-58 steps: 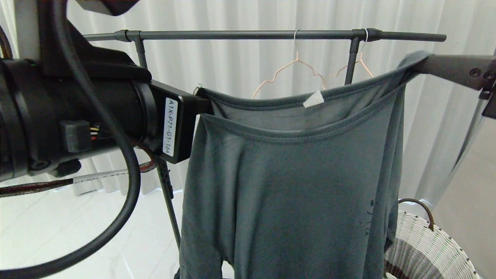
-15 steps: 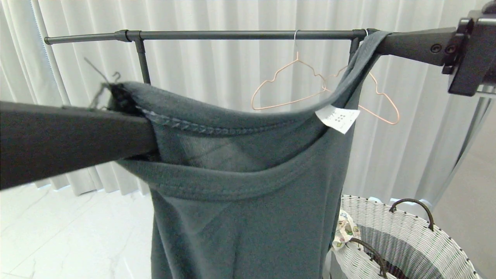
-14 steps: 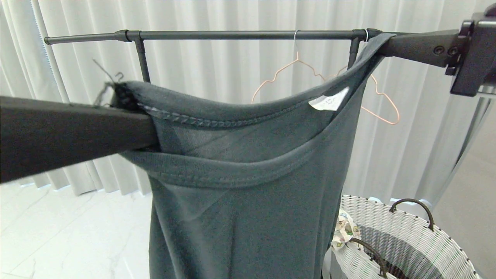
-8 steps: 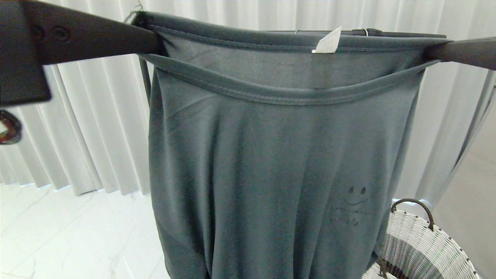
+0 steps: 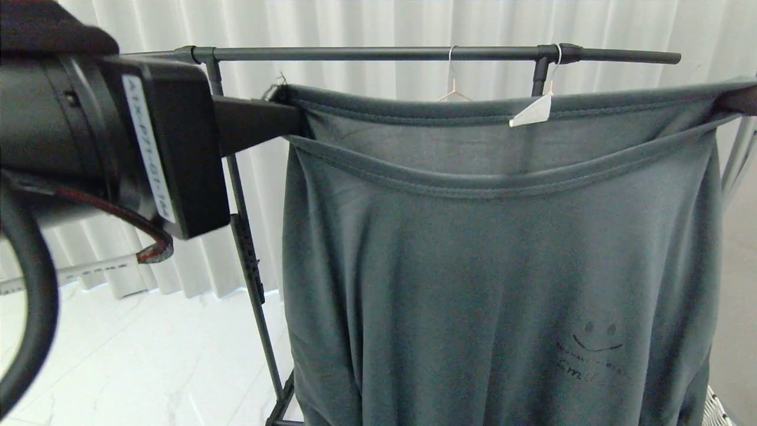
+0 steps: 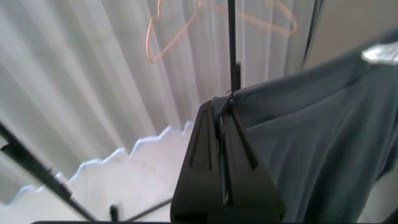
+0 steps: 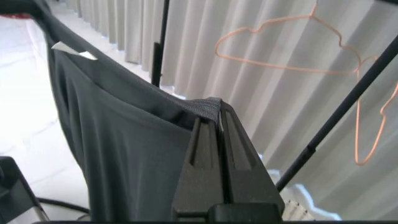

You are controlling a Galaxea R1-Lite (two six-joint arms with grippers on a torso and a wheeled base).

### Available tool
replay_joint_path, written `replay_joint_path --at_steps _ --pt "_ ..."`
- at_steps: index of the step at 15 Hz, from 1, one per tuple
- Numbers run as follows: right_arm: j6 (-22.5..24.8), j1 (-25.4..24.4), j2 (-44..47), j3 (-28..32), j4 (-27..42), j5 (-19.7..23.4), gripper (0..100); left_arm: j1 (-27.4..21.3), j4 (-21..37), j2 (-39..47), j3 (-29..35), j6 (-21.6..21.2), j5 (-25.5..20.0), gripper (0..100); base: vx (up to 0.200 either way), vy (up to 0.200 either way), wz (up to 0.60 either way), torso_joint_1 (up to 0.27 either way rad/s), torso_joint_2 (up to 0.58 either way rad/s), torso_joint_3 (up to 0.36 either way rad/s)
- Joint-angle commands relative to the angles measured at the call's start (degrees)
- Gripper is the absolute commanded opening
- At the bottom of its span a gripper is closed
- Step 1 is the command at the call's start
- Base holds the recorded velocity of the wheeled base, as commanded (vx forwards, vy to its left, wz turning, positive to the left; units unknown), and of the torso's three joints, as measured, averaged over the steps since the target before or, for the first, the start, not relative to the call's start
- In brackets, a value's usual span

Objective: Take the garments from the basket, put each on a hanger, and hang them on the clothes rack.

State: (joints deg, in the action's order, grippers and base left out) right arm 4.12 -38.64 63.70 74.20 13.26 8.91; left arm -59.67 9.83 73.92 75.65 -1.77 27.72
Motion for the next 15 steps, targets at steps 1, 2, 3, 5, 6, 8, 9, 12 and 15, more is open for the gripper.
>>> replay_joint_path --at_steps 1,2,3,5,6,8,9,12,15 --pt "0.01 -1.08 0.02 -0.02 -0.43 0.05 0 0.00 -2.09 0.70 0.81 -0.08 -0.04 0 0.000 0.000 0.00 0.000 0.00 0.000" --pt "0.01 -1.61 0.11 -0.20 -0.61 0.05 0 0.00 -3.76 0.87 0.99 -0.08 -0.04 0 0.000 0.000 0.00 0.000 0.00 0.000" --pt "0.01 -1.96 0.20 -0.38 -0.61 0.05 0 0.00 -4.20 0.87 0.81 -0.08 -0.04 0 0.000 0.000 0.00 0.000 0.00 0.000" --pt "0.01 -1.96 0.20 -0.90 -0.52 0.05 0 0.00 -4.20 0.78 0.55 -0.08 -0.04 0 0.000 0.000 0.00 0.000 0.00 0.000" --pt "0.01 -2.14 0.11 -0.90 -0.43 0.05 0 0.00 -4.20 0.87 0.55 -0.08 -0.04 0 0.000 0.000 0.00 0.000 0.00 0.000" --pt "0.01 -2.49 -0.24 -2.22 0.10 -0.03 100 0.00 -4.55 1.40 0.99 -0.08 0.05 0 0.000 0.000 0.00 0.000 0.00 0.000" --pt "0.10 -3.02 -1.12 -3.89 0.10 -0.03 100 0.08 -5.08 1.66 0.90 -0.08 0.05 0 0.000 0.000 0.00 0.000 0.00 0.000" --pt "0.45 -4.60 -4.98 -9.96 0.10 -0.03 100 0.26 -5.43 1.66 0.55 -0.08 0.32 0 0.000 0.000 0.00 0.000 0.00 0.000" --pt "0.36 -4.86 -7.62 -12.15 0.10 -0.03 100 1.84 -5.52 1.84 0.55 -0.25 0.40 0 0.000 0.000 0.00 0.000 0.00 0.000"
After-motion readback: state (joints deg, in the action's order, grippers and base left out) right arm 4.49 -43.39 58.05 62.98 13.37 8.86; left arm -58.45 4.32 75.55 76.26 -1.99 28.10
